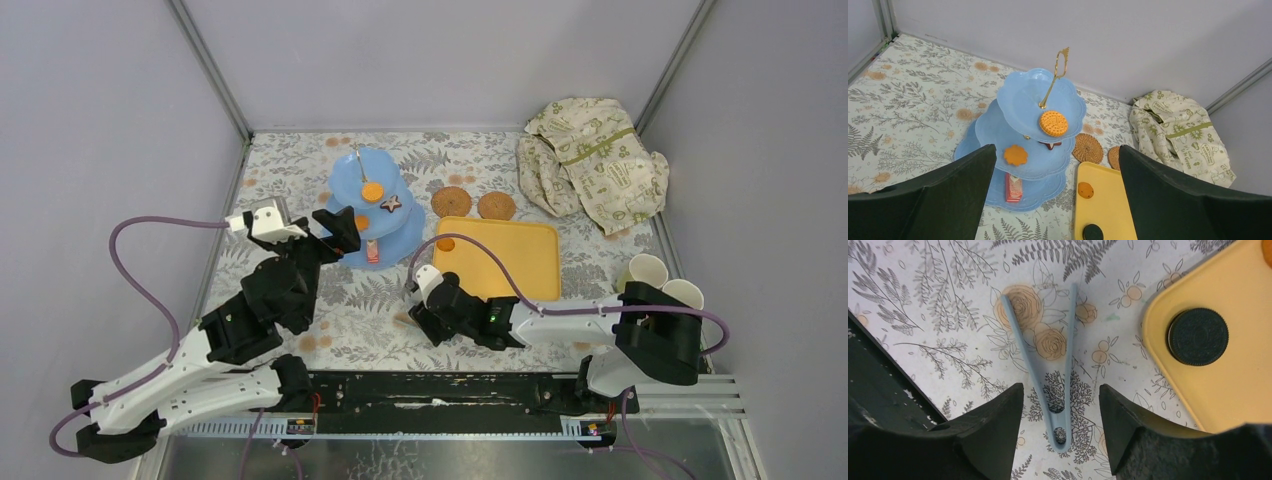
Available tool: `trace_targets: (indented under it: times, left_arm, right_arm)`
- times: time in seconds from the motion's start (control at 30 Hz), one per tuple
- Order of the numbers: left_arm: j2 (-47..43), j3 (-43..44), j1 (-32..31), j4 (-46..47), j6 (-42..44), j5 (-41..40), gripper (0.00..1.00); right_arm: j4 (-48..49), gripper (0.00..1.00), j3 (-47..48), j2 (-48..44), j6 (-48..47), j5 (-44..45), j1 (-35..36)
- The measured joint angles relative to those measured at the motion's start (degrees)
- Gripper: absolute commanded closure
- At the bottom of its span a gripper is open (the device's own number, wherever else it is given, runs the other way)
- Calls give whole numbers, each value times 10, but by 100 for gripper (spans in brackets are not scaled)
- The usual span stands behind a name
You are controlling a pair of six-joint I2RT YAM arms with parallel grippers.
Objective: Serve the afternoon tea
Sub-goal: Pick up the clamp from the center of the board.
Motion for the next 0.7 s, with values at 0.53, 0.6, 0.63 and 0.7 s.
trace_targets:
  times: [0.53,0.6,0.63,0.7]
  left_arm:
    - [-32,-1,0,0,-2,-6,0]
    - [-32,-3,0,0,-2,-6,0]
    - [-32,-4,0,0,-2,-6,0]
    - [-32,-7,0,1,-2,-6,0]
  right_arm:
    - [14,29,-18,20,-2,-41,1]
    - [17,30,-18,27,-3,-42,1]
    - [19,30,-19,31,-5,-42,1]
    - [23,30,-22,38,-7,-42,1]
